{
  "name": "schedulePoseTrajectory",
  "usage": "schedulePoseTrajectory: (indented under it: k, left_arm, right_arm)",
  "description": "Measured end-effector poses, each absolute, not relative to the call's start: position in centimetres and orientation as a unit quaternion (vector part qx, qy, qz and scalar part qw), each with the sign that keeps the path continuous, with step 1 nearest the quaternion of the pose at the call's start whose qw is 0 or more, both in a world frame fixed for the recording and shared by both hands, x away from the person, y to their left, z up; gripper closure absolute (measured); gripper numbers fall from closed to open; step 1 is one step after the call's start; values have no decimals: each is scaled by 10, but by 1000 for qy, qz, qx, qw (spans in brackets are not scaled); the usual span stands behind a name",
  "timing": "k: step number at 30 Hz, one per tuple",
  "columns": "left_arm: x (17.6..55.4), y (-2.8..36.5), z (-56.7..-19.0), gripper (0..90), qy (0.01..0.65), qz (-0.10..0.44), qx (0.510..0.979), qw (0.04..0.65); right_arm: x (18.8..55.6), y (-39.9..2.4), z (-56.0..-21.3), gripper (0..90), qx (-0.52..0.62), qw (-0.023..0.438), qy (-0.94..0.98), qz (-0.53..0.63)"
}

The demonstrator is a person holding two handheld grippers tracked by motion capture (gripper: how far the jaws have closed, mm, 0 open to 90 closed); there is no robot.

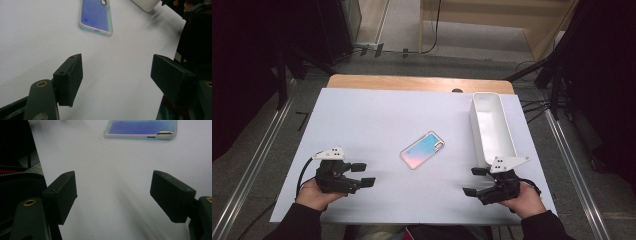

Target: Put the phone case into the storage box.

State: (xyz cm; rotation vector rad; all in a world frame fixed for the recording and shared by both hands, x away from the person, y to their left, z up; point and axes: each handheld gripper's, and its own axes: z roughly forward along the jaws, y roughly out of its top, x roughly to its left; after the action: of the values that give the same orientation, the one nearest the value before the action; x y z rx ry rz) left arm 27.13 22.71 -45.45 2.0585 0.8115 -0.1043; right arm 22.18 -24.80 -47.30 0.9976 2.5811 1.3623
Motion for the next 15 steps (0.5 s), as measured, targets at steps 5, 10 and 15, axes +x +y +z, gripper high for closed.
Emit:
schedulePoseTrajectory:
  k: [5, 10, 15]
  left_arm:
    - [272, 223, -454, 256, 323, -41, 834, 446]
    - [275, 218, -455, 256, 321, -42, 834, 447]
    - [278, 212, -455, 256, 318, -41, 835, 447]
  right_arm:
    - [222, -248, -473, 201, 323, 27, 837, 440]
    - [222, -248, -474, 201, 323, 26, 837, 440]
    - [221, -248, -473, 201, 323, 26, 837, 441]
